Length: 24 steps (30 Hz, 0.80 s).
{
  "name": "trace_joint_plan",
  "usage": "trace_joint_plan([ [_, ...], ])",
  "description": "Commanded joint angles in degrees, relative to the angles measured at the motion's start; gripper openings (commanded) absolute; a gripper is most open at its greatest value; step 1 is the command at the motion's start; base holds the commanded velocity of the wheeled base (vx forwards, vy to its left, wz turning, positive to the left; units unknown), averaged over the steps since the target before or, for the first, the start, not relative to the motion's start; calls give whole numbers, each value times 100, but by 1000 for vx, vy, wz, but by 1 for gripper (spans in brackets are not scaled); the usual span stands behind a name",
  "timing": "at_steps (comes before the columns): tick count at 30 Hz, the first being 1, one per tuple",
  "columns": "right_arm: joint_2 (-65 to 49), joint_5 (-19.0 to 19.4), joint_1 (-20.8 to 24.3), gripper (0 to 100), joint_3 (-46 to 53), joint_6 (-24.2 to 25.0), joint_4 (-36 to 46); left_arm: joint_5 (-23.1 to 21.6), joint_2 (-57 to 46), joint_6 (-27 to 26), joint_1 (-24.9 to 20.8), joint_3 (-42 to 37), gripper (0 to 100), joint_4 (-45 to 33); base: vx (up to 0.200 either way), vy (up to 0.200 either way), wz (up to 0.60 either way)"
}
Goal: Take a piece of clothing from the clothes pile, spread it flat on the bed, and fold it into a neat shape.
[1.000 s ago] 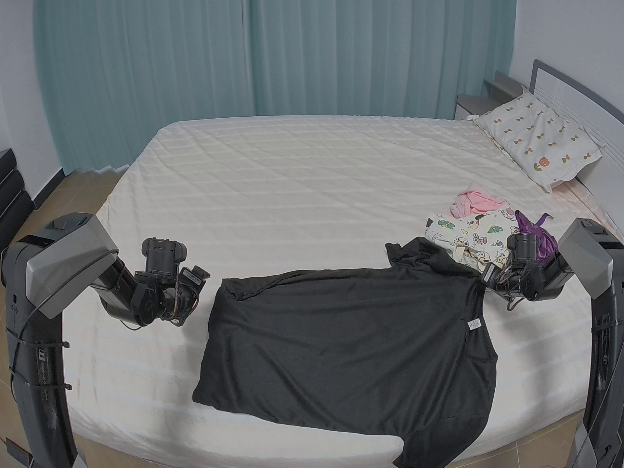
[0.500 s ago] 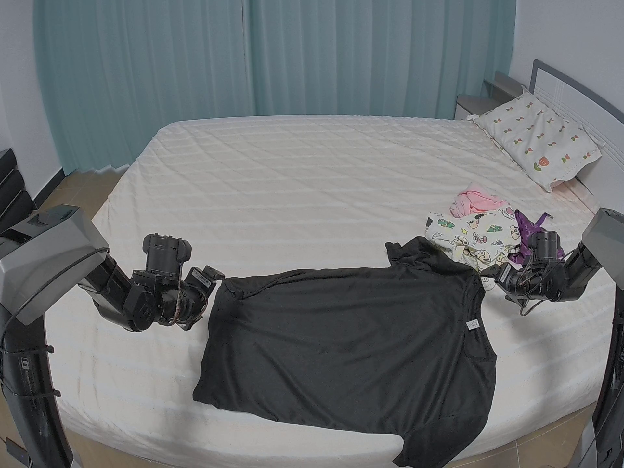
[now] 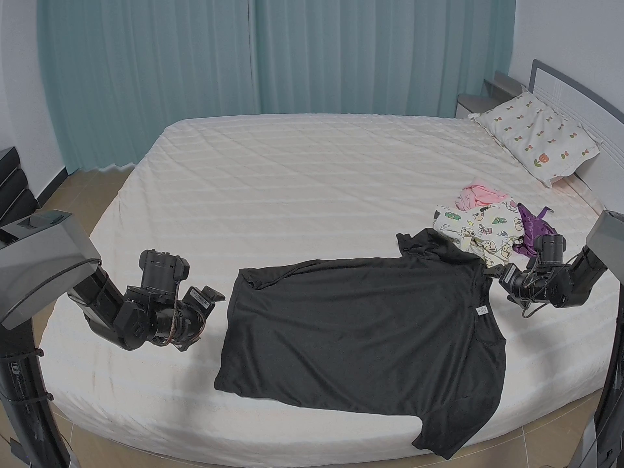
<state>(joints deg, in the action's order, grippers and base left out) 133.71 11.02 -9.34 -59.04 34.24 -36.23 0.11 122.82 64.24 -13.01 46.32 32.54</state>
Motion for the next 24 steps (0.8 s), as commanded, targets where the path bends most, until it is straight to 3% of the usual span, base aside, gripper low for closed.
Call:
trace_joint_plan([
  [1,-565,111,29,100,560,425,-438,-11,-65,9,-44,-229,100,200,0,0,0],
  [12,-1013,111,99,100,1993,399,-1466,7,-171,36,-246,-642,100,605,0,0,0],
  [24,-1268,137,169,100,3276,408,-2318,42,-39,-8,-501,-897,100,605,-200,0,0],
])
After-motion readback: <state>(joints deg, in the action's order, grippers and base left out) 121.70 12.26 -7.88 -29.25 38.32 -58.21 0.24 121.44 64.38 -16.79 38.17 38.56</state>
